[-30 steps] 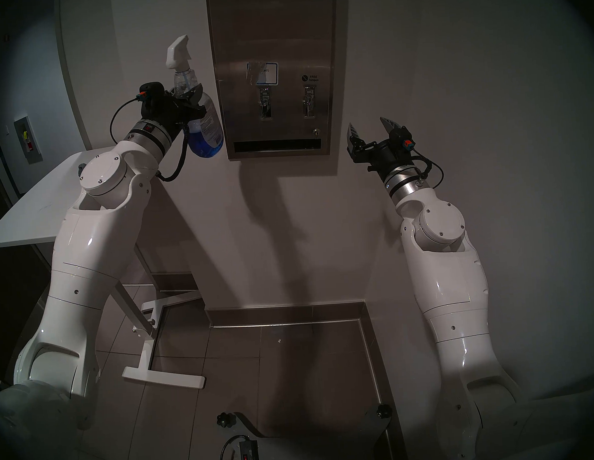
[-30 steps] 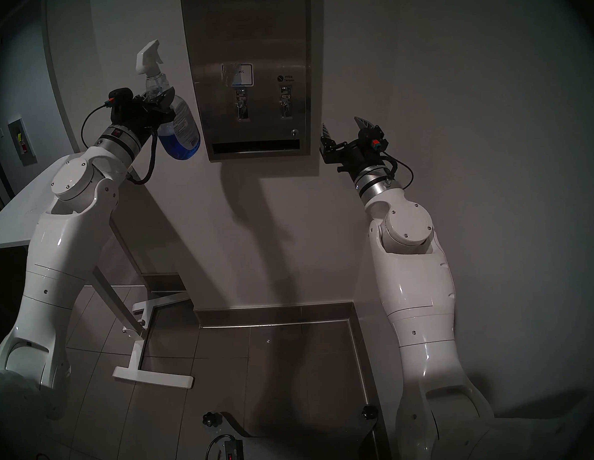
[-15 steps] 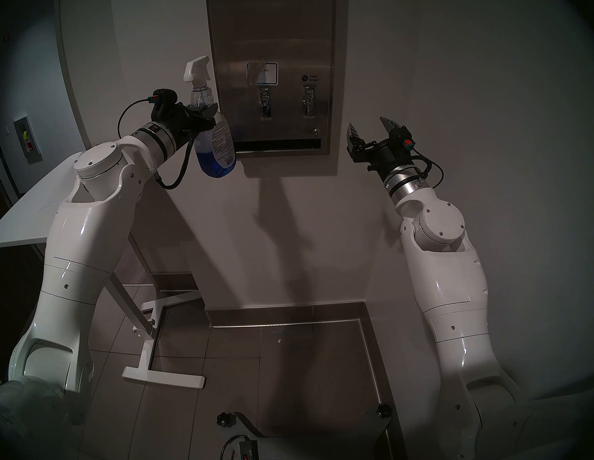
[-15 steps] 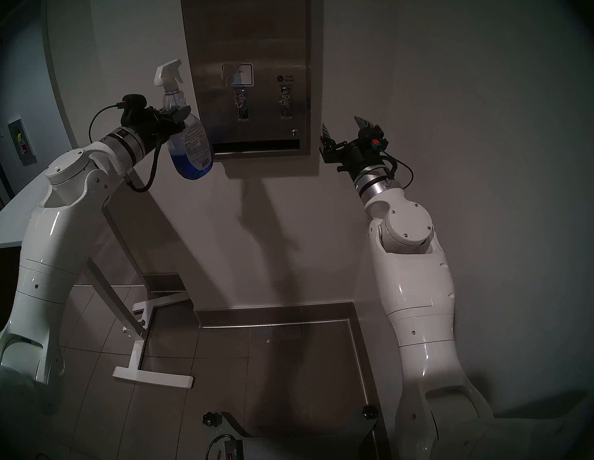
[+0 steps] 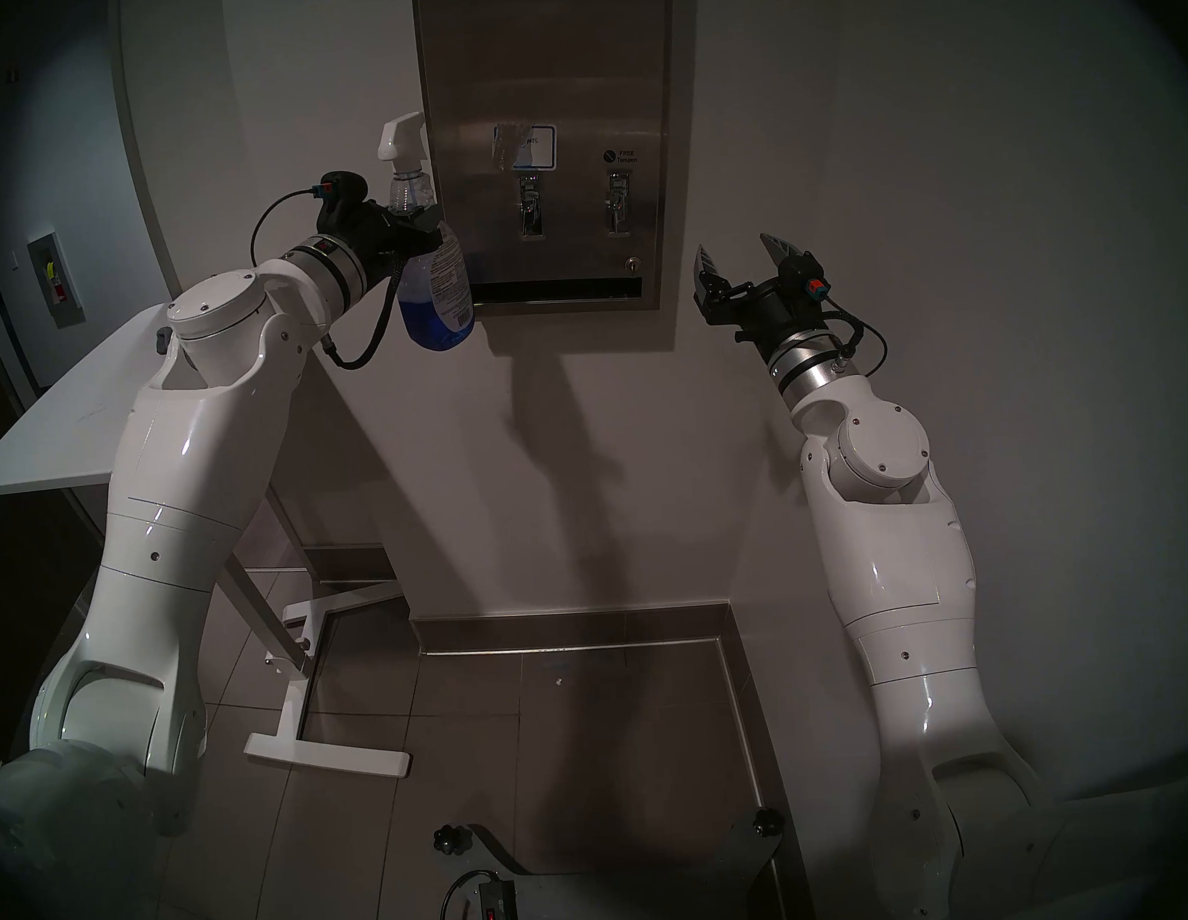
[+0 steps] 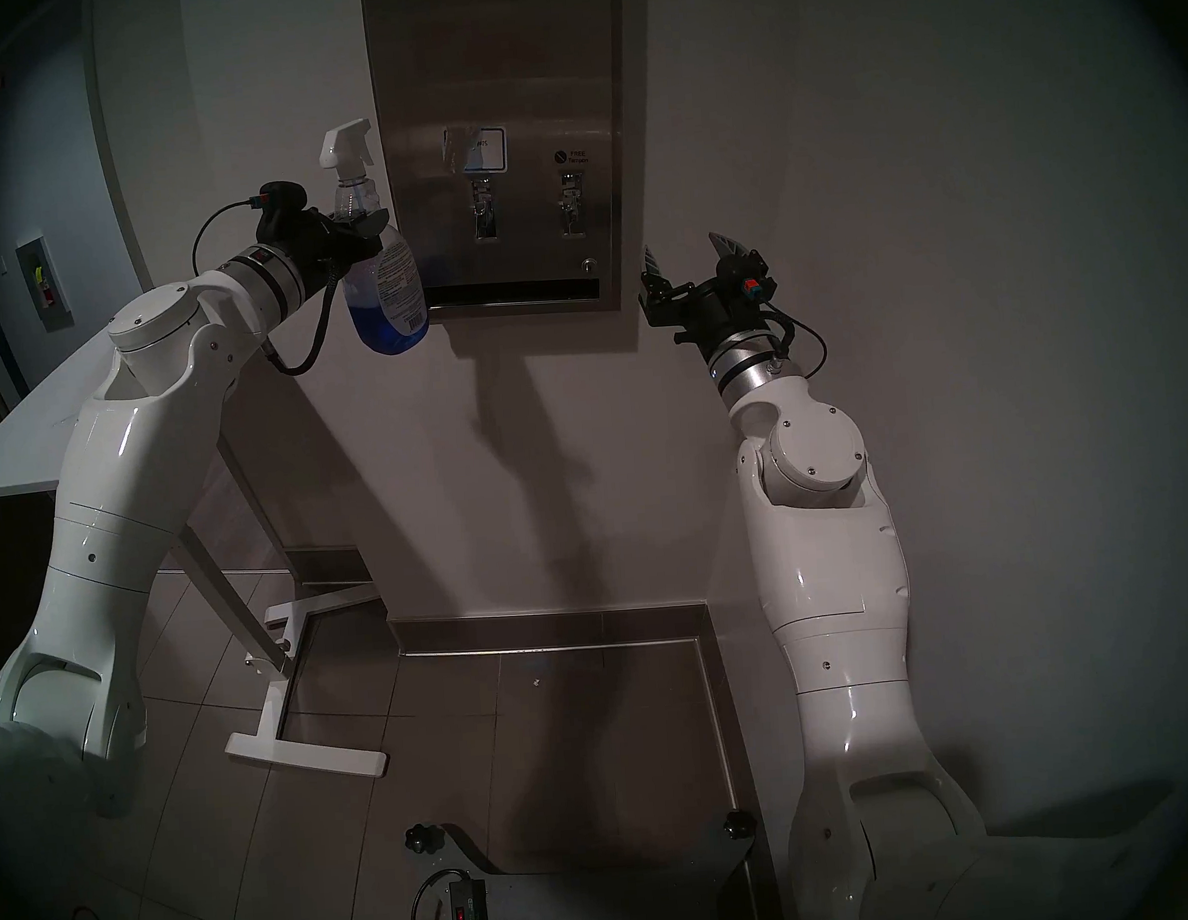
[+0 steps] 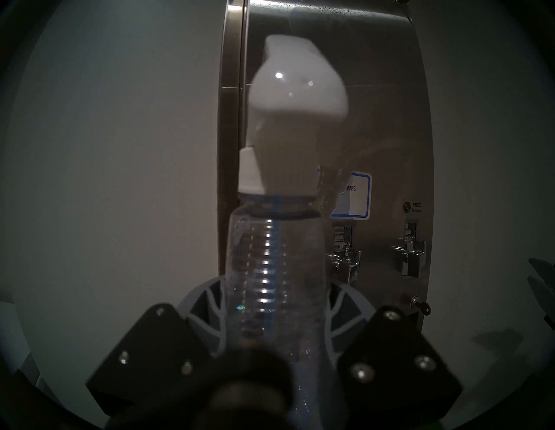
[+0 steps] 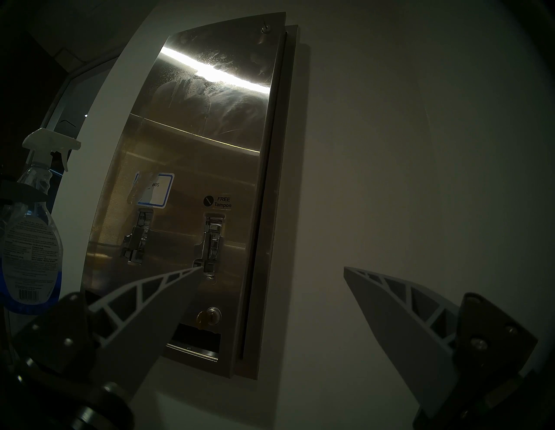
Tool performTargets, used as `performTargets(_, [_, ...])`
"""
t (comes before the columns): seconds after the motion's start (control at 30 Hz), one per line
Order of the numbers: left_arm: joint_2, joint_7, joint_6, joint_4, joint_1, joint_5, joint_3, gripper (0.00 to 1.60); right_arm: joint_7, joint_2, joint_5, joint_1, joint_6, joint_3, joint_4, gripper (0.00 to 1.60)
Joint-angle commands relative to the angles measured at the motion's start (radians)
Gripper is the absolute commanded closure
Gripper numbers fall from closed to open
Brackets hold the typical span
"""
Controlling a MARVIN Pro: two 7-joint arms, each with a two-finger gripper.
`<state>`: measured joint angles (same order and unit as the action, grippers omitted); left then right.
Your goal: Pick up the cleaner bottle and spray the cleaner onto the surface
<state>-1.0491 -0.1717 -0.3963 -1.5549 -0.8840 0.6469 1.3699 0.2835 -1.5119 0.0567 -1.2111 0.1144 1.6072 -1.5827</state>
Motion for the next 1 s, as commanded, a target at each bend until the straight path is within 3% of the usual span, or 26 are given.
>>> performTargets(0.0, [-0.020,-0.025,0.015,-0.045,0.104,0.004,0.002,1.60,-0.001,-0.003,0.000,0.033,0.008,-0.002,-0.036,0.00])
performTargets(0.2, [-0.037,-0.025,0.014,-0.014,0.140,-0.012,0.002,1.60,-0.001,-0.003,-0.001,0.033,0.008,-0.001,-0.035,0.00])
performTargets(0.27, [-0.047,-0.024,0.018,-0.033,0.116,-0.018,0.025,1.60,0.000,-0.004,-0.001,0.033,0.008,-0.001,-0.035,0.00])
performTargets(0.3, [-0.046,-0.027,0.014,-0.011,0.147,-0.016,0.011,1.60,0.000,-0.004,-0.001,0.033,0.008,-0.001,-0.035,0.00])
performTargets(0.5, [-0.061,-0.038,0.011,0.007,0.169,-0.029,0.009,1.60,0.001,-0.005,-0.002,0.033,0.008,0.000,-0.035,0.00])
performTargets(0.53, [-0.068,-0.038,0.014,-0.010,0.146,-0.035,0.023,1.60,0.001,-0.005,-0.002,0.033,0.008,0.000,-0.035,0.00])
performTargets(0.57, [-0.065,-0.042,0.009,0.019,0.181,-0.033,0.004,1.60,0.001,-0.005,-0.002,0.033,0.008,0.001,-0.035,0.00])
performTargets(0.7, [-0.082,-0.045,0.013,0.007,0.164,-0.048,0.017,1.60,0.001,-0.006,-0.003,0.034,0.008,0.001,-0.035,0.00])
performTargets(0.73, [-0.081,-0.049,0.008,0.032,0.194,-0.048,0.000,1.60,0.001,-0.006,-0.003,0.034,0.008,0.001,-0.035,0.00])
performTargets(0.77, [-0.088,-0.048,0.012,0.011,0.168,-0.053,0.016,1.60,0.001,-0.006,-0.003,0.034,0.008,0.001,-0.035,0.00])
performTargets(0.97, [-0.103,-0.059,0.008,0.040,0.203,-0.065,-0.002,1.60,0.002,-0.007,-0.003,0.034,0.008,0.002,-0.035,0.00])
